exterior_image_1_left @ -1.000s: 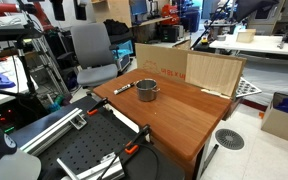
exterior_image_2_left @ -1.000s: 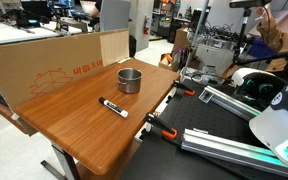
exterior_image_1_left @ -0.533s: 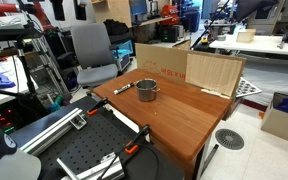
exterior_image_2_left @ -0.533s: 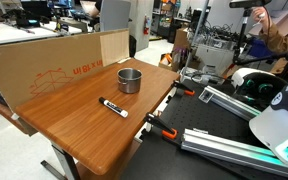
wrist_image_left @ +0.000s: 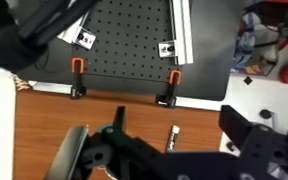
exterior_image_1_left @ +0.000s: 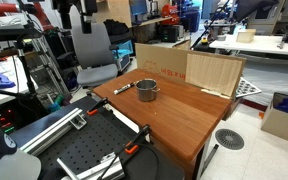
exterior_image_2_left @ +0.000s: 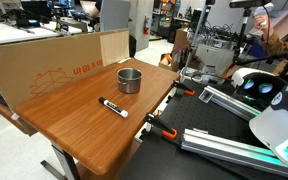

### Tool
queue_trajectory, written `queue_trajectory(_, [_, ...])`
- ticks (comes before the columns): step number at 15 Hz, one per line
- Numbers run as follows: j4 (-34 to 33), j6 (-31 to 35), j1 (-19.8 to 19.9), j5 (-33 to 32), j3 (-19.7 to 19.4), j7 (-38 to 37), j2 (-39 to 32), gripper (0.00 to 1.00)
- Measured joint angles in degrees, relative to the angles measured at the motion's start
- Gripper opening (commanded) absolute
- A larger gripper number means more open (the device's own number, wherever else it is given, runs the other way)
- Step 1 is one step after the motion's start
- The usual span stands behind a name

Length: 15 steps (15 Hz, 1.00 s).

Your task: Pick the marker and put it in the pot

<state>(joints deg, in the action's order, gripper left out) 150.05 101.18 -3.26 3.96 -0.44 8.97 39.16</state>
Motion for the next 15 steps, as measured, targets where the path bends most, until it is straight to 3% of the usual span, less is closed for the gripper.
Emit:
queue_trajectory(6, [2.8,10.1,-2.0,3.0,3.0,-2.1,-6.5,1.00])
queue_trajectory(15, [0.2,21.7,-3.6,7.2,4.6,-3.1,-26.4,1.00])
